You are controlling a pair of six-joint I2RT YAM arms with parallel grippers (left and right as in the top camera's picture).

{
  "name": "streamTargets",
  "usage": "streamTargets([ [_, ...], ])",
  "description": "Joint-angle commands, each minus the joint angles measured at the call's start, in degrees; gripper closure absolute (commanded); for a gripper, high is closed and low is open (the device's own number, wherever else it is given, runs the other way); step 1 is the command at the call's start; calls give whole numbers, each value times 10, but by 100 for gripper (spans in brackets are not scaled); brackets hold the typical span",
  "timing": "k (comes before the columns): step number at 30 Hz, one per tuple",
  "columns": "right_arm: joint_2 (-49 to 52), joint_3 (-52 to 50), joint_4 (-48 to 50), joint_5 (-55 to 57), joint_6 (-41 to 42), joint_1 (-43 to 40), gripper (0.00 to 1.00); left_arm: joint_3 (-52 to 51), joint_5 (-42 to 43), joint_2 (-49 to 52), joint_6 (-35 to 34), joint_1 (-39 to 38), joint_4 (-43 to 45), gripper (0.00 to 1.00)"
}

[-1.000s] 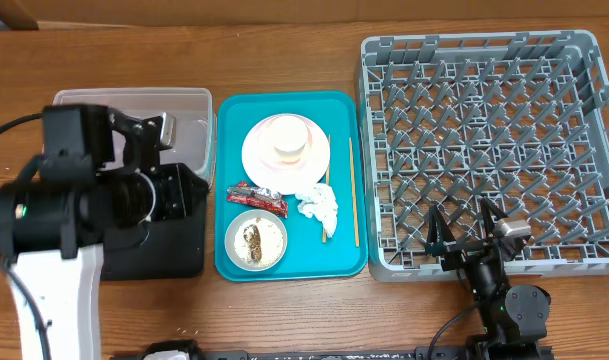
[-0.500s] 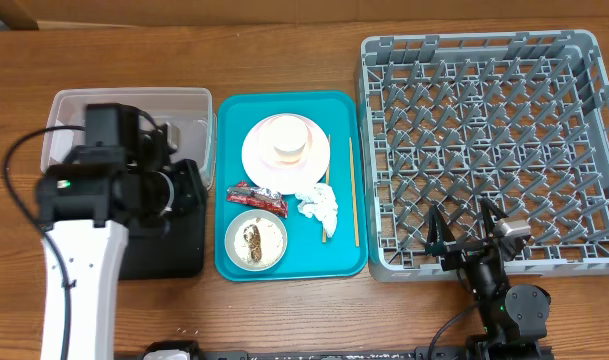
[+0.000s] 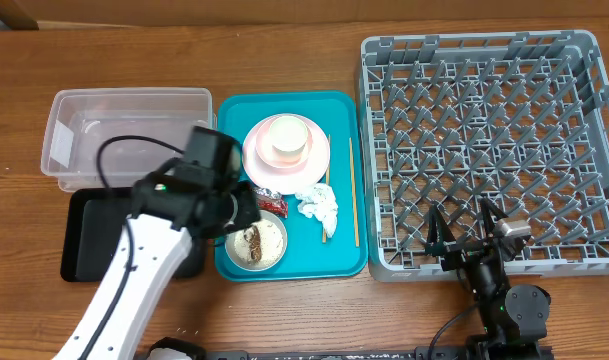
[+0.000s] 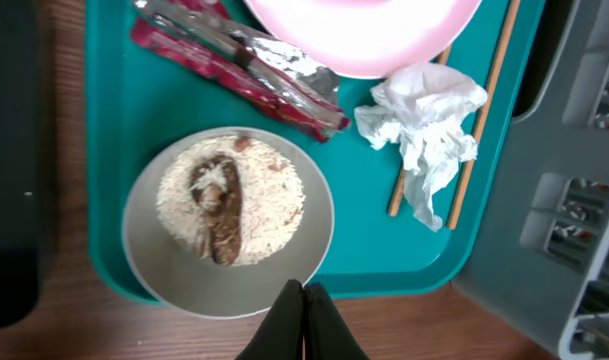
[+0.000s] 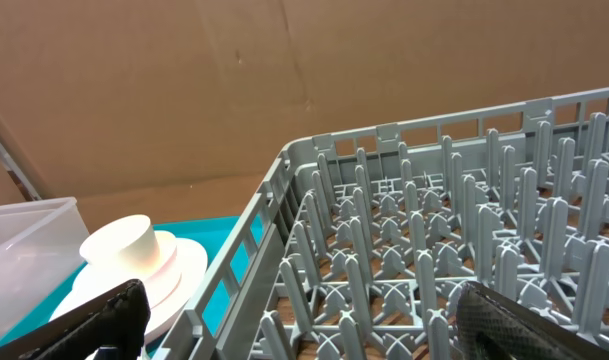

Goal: Sort waste into correct bins and load items into the dishwasher
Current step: 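Move left gripper over the white bowl of rice on teal tray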

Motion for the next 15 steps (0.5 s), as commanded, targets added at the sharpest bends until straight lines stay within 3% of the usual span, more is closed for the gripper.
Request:
streamTargets([
  [1,-7,-6,2,5,-2,3,0,-5,-47,24,-42,-55,16,96],
  [9,-7,-6,3,5,-2,3,0,-5,-81,101,-41,-149,42,90],
  [15,-7,-6,3,5,-2,3,0,-5,-81,161,-41,-166,42,84],
])
